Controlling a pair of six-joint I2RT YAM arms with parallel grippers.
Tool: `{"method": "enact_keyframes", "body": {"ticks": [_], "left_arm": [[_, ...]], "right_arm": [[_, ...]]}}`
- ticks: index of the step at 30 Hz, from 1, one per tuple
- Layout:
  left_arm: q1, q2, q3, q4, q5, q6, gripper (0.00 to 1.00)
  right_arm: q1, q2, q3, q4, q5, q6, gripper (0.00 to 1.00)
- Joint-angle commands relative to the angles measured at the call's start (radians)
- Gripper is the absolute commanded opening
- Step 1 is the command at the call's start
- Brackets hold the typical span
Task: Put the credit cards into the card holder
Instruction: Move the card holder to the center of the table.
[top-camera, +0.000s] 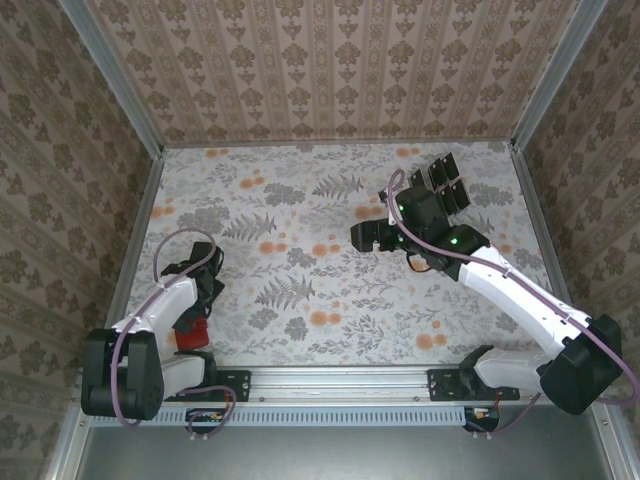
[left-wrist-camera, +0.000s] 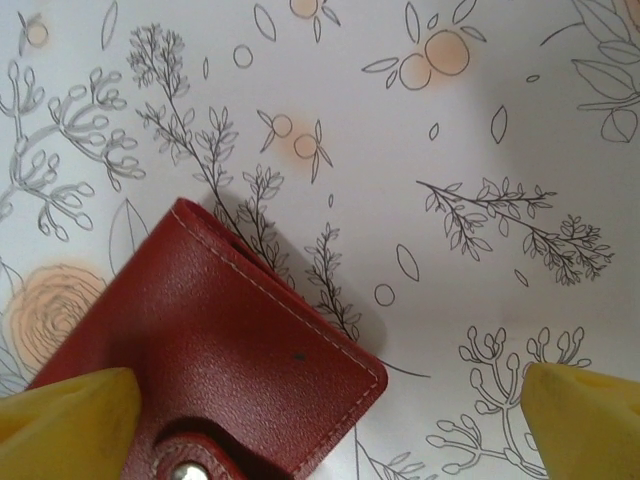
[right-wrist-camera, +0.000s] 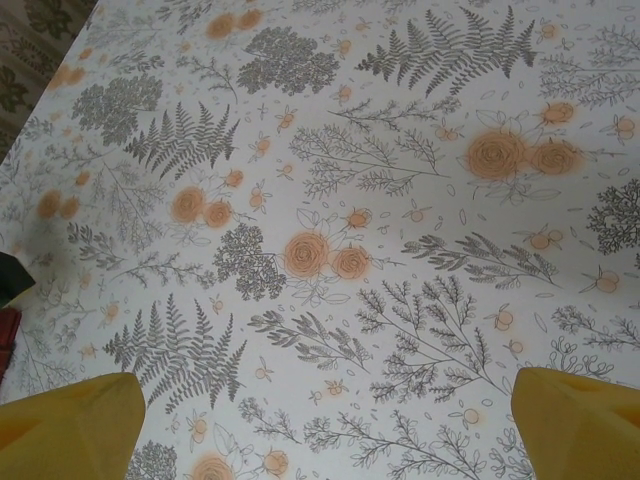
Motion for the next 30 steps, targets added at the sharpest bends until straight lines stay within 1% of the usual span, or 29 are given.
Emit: {"method": "enact_keyframes", "body": {"ticks": [1,8,11,13,14,16,18,21,26,30], "left_arm": [[0.013,0.013,0.005,-0.043,0.039,-0.108,0.99],[0.021,0.079,0.01,-0.05,0.055,-0.201,0.96],[0.025,0.088,0.017,-0.055,0.059,-0.204,0.96],[0.026,0.101,0.028,-0.065,0.058,-0.202,0.94],[0.026,0.104,0.031,-0.065,0.064,-0.2,0.88],[0.017,0.107,0.031,-0.055,0.08,-0.205,0.81],[0.005,0.116,0.016,0.006,0.111,-0.192,0.68],[-0.04,0.16,0.03,0.039,0.115,-0.216,0.65],[-0.12,0.26,0.12,0.06,0.113,-0.221,0.66],[-0.208,0.331,0.206,0.082,0.114,-0.235,0.67]], "right_arm": [[0.004,0.027,0.05,-0.023,0.023,-0.045,0.96],[-0.018,0.053,0.083,-0.035,0.01,-0.092,0.97],[-0.038,0.048,0.084,-0.035,-0.003,-0.101,0.97],[-0.054,0.041,0.078,-0.031,-0.015,-0.1,0.97],[-0.061,0.036,0.075,-0.028,-0.019,-0.1,0.97],[-0.075,0.023,0.068,-0.024,-0.024,-0.098,0.97],[-0.086,0.012,0.06,-0.023,-0.027,-0.095,0.97],[-0.1,-0.013,0.046,-0.027,-0.03,-0.091,0.97],[-0.117,-0.056,0.034,-0.051,-0.028,-0.092,0.98],[-0.125,-0.086,0.018,-0.071,-0.013,-0.089,0.98]]}}
